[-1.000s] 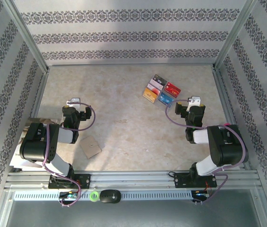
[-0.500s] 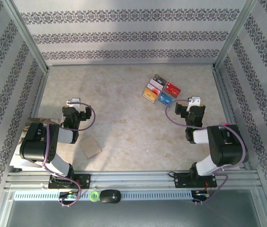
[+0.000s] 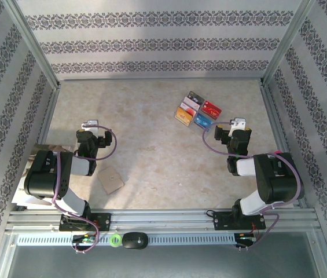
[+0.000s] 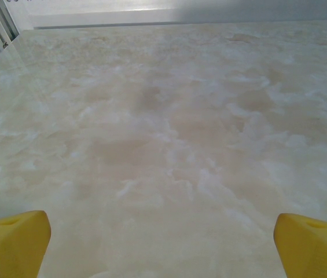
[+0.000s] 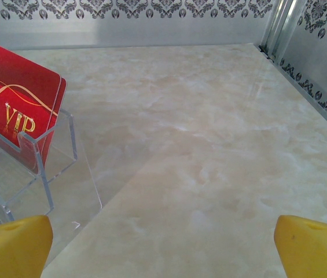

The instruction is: Take the credit cards out of the card holder

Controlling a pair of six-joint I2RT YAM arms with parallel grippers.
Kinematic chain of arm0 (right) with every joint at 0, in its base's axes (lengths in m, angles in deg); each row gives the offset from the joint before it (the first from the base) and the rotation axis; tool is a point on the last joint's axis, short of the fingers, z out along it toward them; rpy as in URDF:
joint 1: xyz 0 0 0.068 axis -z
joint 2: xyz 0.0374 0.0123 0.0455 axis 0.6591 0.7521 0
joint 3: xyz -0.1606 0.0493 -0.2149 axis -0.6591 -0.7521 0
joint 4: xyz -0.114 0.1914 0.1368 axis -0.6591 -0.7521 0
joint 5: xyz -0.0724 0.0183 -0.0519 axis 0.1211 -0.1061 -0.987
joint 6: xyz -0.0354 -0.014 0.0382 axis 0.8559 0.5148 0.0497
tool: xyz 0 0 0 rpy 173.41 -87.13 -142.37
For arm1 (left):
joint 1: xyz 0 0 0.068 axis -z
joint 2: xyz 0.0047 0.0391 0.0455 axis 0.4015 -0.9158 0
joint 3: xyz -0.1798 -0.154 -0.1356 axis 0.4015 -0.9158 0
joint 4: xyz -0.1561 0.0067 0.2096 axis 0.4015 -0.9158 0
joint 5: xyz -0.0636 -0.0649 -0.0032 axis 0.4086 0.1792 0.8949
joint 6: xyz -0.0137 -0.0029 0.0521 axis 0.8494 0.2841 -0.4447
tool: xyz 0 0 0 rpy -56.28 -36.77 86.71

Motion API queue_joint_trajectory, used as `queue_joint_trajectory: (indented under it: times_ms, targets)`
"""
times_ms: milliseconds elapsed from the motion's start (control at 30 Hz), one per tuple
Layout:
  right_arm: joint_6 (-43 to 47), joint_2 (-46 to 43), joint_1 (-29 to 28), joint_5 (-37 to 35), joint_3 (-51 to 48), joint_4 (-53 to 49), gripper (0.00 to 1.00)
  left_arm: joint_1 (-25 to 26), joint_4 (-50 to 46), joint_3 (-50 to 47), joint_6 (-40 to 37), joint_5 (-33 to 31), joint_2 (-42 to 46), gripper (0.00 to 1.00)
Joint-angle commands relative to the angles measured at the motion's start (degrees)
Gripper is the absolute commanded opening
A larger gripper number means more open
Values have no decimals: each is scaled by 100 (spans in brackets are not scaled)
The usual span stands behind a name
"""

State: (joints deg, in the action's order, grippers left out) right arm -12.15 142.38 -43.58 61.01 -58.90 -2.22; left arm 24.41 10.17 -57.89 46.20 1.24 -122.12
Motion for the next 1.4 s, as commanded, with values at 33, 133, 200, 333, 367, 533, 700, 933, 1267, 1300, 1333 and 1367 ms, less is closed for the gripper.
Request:
queue_joint_trajectory:
  times_ms: [33,133,200,333,367,533,700,933,1267,1300,1333,1367]
  targets:
    - [-97,-102,108,216,106,90,98,-47,197,27,46,-75,31,99]
    - [-157,-234,181,293,148,-63,98,-47,-331,70,125,-334,514,99]
    - [-144,-387,182,286,215,-398,98,-47,-1104,302,164,-429,963,99]
    - [-608,-823,164,-1098,831,-1927,98,-47,-2003,629,683,-961,1561,99]
    - [-741,-936,165,-1468,1075,-2442,98,-48,-2053,660,932,-1111,1689,99]
    - [-2874,-1185,238,-2550,1983,-4340,98,-47,-2091,720,2359,-1810,1982,99]
    - [-4528,-1222,858,-291,2077,-4826,98,-422,-4493,1471,4488,-1241,2317,99]
    - [-3917,-178,1185,2212,3149,-5392,96,-741,-3227,1047,5021,648,2505,99]
    - [-3960,592,1281,3318,3485,-5105,82,-568,-4098,1536,4898,2440,2234,90]
    - [-3983,696,1281,3374,3598,-5104,83,-484,-4022,1524,4912,2504,2185,91]
    - [-4031,781,1281,3414,3683,-5123,83,-414,-4057,1541,4905,2510,2130,92]
    - [-4076,852,1282,3449,3768,-5119,83,-321,-4172,1603,4874,2477,2056,93]
